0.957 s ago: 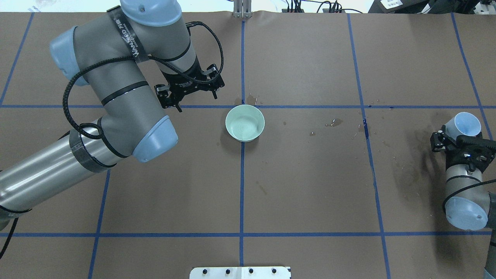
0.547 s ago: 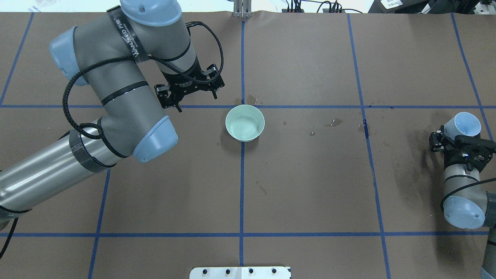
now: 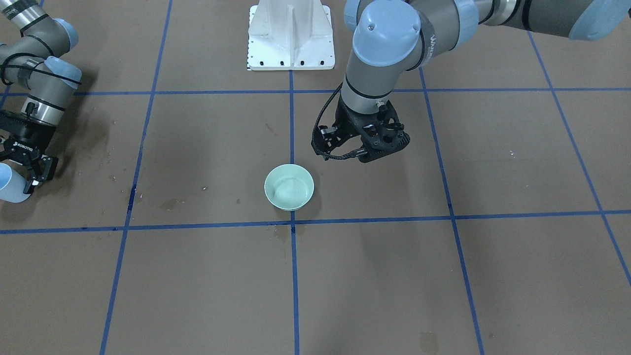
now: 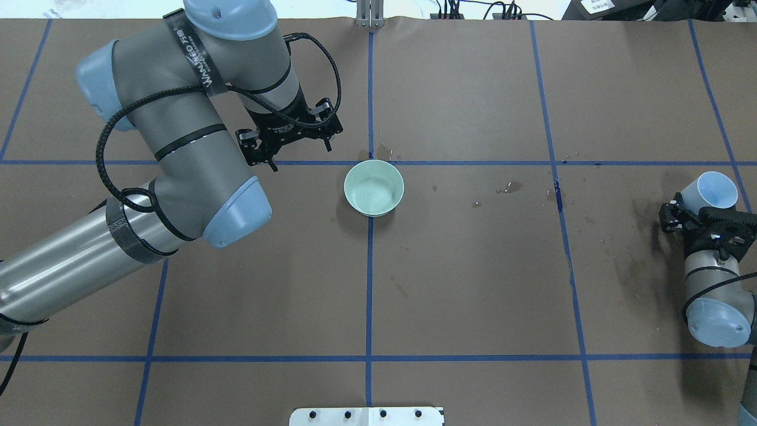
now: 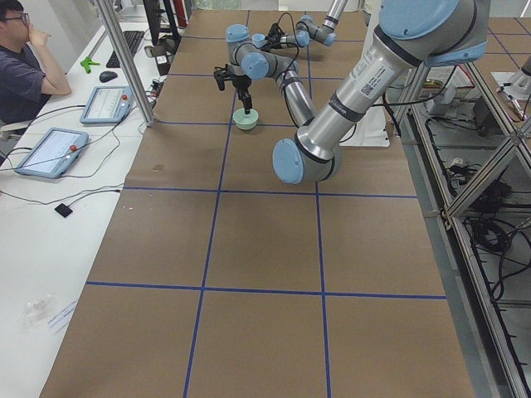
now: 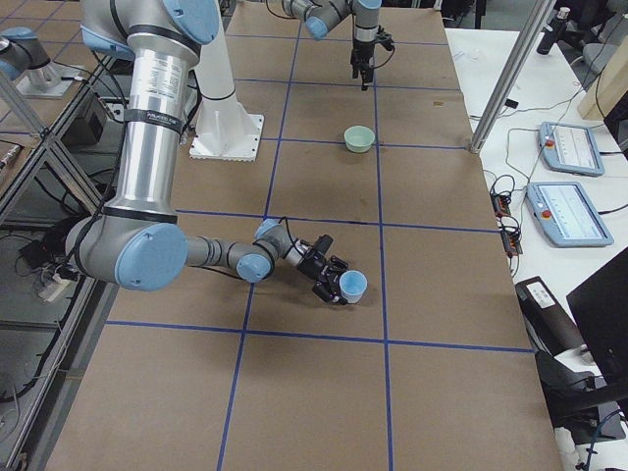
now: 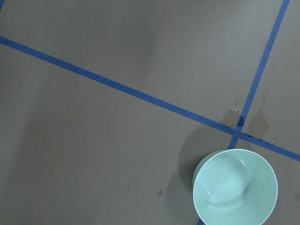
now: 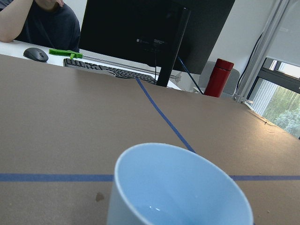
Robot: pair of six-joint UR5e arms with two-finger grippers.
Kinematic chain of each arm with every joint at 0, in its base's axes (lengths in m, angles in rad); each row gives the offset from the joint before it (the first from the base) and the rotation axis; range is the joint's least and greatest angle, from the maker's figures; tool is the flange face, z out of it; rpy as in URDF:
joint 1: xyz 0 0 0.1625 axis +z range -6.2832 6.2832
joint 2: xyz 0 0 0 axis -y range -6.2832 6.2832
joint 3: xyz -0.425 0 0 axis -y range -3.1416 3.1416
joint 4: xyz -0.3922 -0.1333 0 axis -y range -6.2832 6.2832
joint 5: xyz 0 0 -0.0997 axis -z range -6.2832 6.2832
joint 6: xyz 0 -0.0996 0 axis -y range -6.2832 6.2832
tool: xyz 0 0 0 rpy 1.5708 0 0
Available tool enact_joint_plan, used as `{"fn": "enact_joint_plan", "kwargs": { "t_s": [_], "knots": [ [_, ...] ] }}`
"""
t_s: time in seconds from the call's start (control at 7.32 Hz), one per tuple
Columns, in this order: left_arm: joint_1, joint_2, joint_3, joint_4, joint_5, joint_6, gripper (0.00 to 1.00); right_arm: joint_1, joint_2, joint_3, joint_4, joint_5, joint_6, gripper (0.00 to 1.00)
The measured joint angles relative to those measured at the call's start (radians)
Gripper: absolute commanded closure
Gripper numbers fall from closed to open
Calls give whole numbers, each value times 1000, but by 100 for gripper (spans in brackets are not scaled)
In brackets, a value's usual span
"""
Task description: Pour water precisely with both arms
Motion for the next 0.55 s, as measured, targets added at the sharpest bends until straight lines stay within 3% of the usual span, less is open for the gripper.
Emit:
{"fn": "enact_joint_plan", "kwargs": {
  "t_s": [0.55],
  "knots": [
    [0, 0, 2, -1, 0, 1, 0, 27, 50, -35, 14, -1, -44, 1]
  ]
}}
